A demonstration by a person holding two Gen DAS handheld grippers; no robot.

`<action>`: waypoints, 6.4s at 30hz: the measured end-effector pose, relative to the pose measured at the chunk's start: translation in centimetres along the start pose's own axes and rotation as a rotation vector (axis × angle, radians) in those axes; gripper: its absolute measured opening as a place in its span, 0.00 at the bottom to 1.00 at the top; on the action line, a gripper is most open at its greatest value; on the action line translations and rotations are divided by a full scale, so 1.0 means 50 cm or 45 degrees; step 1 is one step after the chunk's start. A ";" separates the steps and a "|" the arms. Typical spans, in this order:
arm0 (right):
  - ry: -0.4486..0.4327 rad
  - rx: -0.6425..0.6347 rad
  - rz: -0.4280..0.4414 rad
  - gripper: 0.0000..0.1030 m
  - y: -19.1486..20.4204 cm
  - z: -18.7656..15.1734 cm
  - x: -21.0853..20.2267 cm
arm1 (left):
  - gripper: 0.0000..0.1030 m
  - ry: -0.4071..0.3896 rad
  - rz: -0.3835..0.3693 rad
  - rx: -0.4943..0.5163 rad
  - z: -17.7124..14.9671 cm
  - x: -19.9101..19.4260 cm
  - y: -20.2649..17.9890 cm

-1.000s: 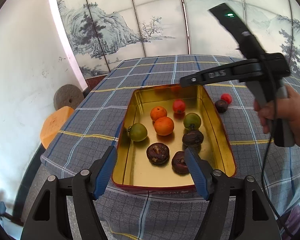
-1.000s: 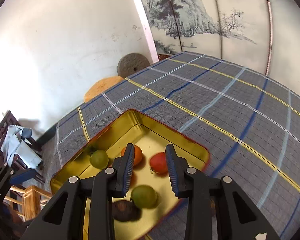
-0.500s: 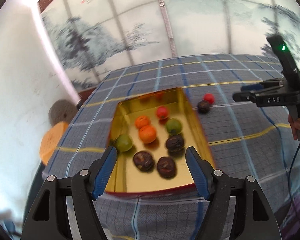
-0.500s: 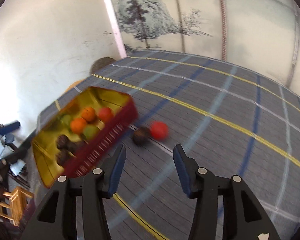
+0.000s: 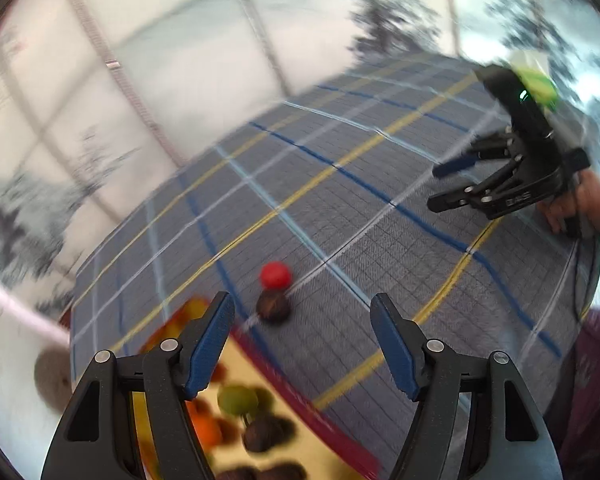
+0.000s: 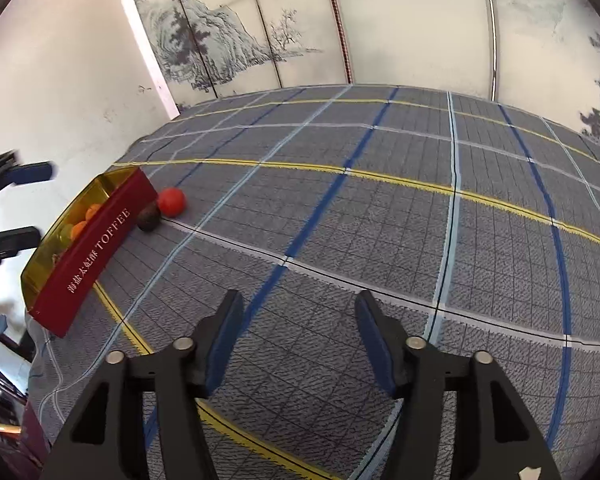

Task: Organize fruits

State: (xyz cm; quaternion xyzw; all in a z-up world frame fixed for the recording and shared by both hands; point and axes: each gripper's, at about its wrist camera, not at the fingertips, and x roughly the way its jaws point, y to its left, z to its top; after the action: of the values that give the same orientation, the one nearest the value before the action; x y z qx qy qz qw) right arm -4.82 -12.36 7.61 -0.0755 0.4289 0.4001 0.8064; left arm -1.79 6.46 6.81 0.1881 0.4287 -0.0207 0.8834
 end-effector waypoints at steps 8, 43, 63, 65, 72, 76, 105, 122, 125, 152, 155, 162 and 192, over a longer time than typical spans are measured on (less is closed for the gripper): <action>-0.065 0.044 0.075 0.66 -0.018 -0.005 -0.025 | 0.64 0.217 -0.110 0.143 0.029 0.160 0.066; -0.020 0.032 0.011 0.77 -0.005 -0.002 -0.009 | 0.34 0.062 0.268 -0.718 -0.148 -0.125 0.009; 0.113 -0.064 -0.113 0.81 0.036 0.002 0.035 | 0.34 0.049 0.403 -0.774 -0.221 -0.173 0.012; 0.110 -0.074 -0.071 0.81 0.057 0.013 0.033 | 0.34 0.053 0.411 -0.776 -0.225 -0.171 0.015; 0.055 -0.216 0.044 0.81 0.153 0.091 0.043 | 0.34 0.075 0.422 -0.780 -0.238 -0.157 0.026; 0.065 -0.283 0.075 0.81 0.193 0.117 0.078 | 0.34 0.087 0.424 -0.785 -0.244 -0.148 0.031; 0.147 -0.423 0.108 0.81 0.271 0.161 0.230 | 0.34 0.163 0.397 -0.861 -0.283 -0.083 0.077; 0.189 -0.514 0.107 0.30 0.298 0.184 0.284 | 0.34 0.167 0.388 -0.908 -0.297 -0.075 0.098; 0.203 -0.491 0.086 0.27 0.291 0.185 0.274 | 0.34 0.159 0.395 -0.919 -0.297 -0.077 0.103; -0.047 -0.452 0.367 0.27 0.418 0.177 0.063 | 0.76 -0.004 0.507 -1.012 -0.293 -0.117 0.155; -0.032 -0.454 0.405 0.27 0.438 0.178 0.073 | 0.76 0.004 0.512 -1.001 -0.293 -0.121 0.153; 0.026 -0.484 0.480 0.27 0.495 0.181 0.118 | 0.76 0.030 0.530 -1.017 -0.304 -0.133 0.142; -0.283 -0.455 0.410 0.72 0.575 0.140 -0.019 | 0.99 -0.171 0.643 -1.044 -0.314 -0.296 0.087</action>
State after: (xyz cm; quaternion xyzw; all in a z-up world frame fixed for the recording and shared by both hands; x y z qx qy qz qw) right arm -21.10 9.58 19.04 -0.1031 0.2668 0.5983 0.7485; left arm -22.05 14.16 10.70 -0.0790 0.2846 0.3529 0.8878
